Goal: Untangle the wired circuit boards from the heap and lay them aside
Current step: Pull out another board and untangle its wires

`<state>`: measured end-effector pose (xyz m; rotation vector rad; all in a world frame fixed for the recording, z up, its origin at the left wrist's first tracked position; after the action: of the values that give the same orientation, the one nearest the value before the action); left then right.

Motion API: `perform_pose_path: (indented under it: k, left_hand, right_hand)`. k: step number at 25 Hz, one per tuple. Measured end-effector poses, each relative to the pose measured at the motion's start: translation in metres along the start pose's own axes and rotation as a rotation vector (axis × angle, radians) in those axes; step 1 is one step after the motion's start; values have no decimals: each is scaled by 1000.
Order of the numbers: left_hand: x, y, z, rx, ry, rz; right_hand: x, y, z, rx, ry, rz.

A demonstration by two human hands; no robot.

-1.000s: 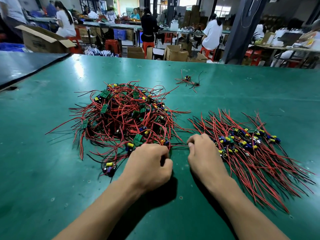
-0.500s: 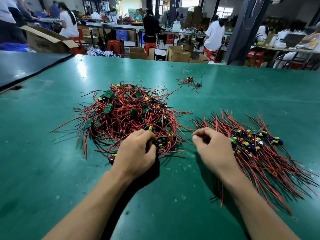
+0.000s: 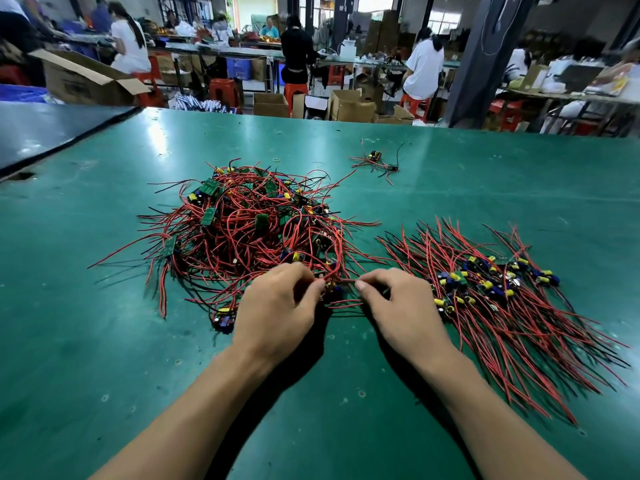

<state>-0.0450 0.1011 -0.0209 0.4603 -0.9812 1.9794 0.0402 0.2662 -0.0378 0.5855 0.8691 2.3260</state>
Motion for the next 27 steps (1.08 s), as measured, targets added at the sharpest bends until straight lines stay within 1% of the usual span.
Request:
perform_pose_path:
  k: [3,5,6,8,9,11,13,16,17,18,20,21,22,24,27]
  left_hand:
    - [-2,13,18,-89,-208,113]
    - [-3,24,26,-160,-309,182]
    - [-4,27,28,-161,-326,194]
    - [-3,25,27,-110,-292,161]
    - [-2,20,25,-84,-269,130]
    - [0,7,21,-29,-222,39]
    - [-1,-12,18,-6,-205,-78]
    - [-3,-31,25,-131,-261,-158]
    - [-3,-33,29,-199,-297,-161]
    - [-3,-37,33,-273,-328,-168]
    - [-3,-51,37,-367,-332,-239]
    - [-2,-59,35,-354,-302,-287]
    - [-3,-67,32,-315,-272,-321]
    - [-4,-70,29,-250,-276,-324]
    - [-7,-66,35,-204,-356,-317]
  right_hand:
    - [3,-2,16,191,-95,-59]
    - [6,-7,26,322,-137,-109]
    - [8,-10,31,411,-152,-145]
    - [10,-17,38,674,-150,-231]
    - [10,-18,38,834,-117,-274]
    - [10,-12,30,1125,21,-323]
    - [8,-4,20,1302,181,-360]
    - [4,5,12,1499,417,-435]
    - [2,9,11,1529,497,-445]
    - [-1,13,9,1504,572,-444]
    - [-7,18,5,1288,673,-427]
    - [-10,19,1,1188,714,-415]
    - [-14,21,-3,1140,755,-410]
    - [-18,23,-6,1150,820,-404]
    - [-19,24,-9,1181,897,-402]
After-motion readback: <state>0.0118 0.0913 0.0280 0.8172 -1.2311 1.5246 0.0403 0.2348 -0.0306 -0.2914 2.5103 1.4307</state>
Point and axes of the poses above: each hand's wrist, its own x-axis towards the middle knuckle, its own z-axis out of the back of the hand, y = z × x, the point moved 9 cm from there along x, towards the middle knuckle, and after that the axes turned 11 degrees about -z, right-handed, at the moved point
